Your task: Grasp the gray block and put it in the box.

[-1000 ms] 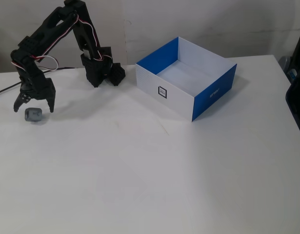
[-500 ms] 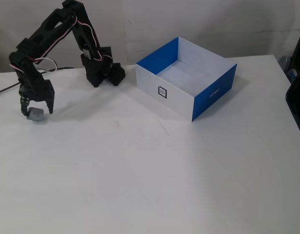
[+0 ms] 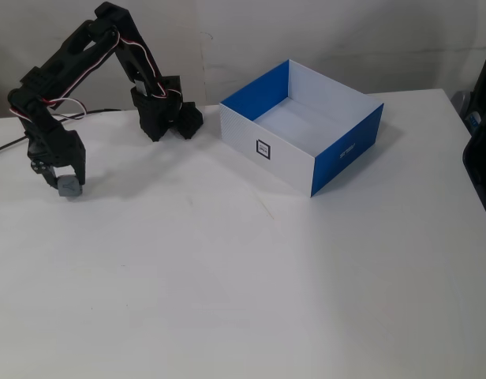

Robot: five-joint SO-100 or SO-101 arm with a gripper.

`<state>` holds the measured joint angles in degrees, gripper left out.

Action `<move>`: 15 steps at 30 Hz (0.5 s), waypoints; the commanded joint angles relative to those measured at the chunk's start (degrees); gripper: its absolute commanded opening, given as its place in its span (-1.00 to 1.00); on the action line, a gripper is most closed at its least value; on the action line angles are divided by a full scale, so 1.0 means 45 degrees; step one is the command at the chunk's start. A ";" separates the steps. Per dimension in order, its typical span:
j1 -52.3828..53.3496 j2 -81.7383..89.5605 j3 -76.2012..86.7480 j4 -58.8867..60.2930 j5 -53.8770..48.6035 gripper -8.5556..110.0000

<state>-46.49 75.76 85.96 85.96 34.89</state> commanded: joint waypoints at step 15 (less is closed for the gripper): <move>0.0195 0.1211 -0.2500 0.3301 -0.0391 -0.85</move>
<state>-46.49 75.59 80.60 97.12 33.66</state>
